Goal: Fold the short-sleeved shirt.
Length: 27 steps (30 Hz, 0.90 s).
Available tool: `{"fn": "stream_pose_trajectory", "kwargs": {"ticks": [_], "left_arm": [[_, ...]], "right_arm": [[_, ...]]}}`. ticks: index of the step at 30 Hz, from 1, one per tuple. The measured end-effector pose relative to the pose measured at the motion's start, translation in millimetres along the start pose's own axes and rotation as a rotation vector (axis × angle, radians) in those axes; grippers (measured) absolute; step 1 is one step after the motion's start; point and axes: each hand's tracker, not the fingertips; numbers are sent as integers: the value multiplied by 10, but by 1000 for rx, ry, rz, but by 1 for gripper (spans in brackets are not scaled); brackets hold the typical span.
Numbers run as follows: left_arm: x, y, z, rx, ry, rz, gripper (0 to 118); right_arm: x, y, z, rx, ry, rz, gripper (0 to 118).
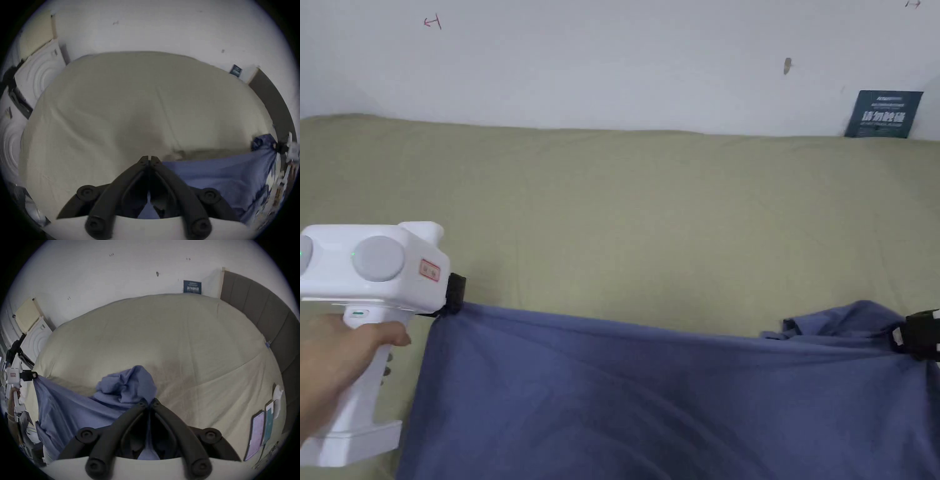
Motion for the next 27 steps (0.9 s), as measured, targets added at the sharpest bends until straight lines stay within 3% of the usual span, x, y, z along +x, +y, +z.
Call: {"fn": "stream_pose_trajectory", "kwargs": {"ticks": [5, 10, 17, 18, 19, 20, 21, 22, 27], "left_arm": [[-52, -309, 737, 72, -34, -22, 0], [-147, -1088, 1262, 16, -84, -84, 0], [-323, -2082, 852, -163, -77, -86, 2], [-341, -2167, 780, -165, -75, -89, 8], [-300, -2298, 718, -171, -76, -78, 36], [-303, -2360, 673, -202, -77, -72, 68], [-308, -2411, 662, -223, -80, -62, 92], [-329, -2458, 658, -221, -96, -51, 97], [-337, -2536, 927, -185, -80, 7, 95]], "right_arm": [[51, -250, 675, 44, -3, 34, 0], [190, -926, 1292, 56, 17, 42, 0], [192, -2058, 1223, -133, 0, 12, 4], [194, -2165, 1141, -153, -3, 4, 20], [186, -2261, 1083, -142, -8, 6, 57], [178, -2331, 1038, -146, -8, 4, 84], [176, -2401, 991, -156, -5, 5, 93], [186, -2235, 1089, -157, -9, -1, 86], [414, -2253, 1103, -114, -93, 5, 78]]}}
